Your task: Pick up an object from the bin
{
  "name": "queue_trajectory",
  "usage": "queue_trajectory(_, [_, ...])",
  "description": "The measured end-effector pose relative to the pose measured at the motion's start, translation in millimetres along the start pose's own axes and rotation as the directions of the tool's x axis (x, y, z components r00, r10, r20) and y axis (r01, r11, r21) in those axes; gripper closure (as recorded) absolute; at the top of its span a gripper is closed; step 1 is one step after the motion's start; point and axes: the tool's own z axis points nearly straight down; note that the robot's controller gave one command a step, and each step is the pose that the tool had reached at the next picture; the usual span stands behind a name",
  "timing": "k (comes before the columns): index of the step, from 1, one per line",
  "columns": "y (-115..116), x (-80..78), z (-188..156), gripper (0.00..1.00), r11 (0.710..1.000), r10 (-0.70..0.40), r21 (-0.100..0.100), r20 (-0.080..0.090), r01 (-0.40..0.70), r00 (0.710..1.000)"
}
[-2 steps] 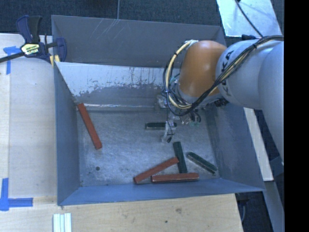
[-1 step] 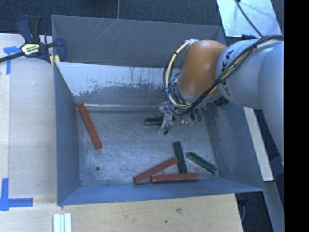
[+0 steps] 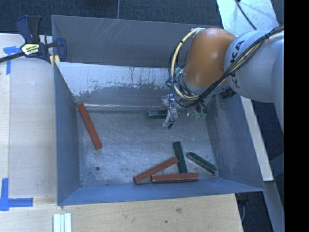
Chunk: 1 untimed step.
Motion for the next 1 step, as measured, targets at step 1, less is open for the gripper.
queue_trajectory(1, [-0.2,-3.0,-50.9,1.0,1.0,0.0,0.0,0.001,0.0,1.0])
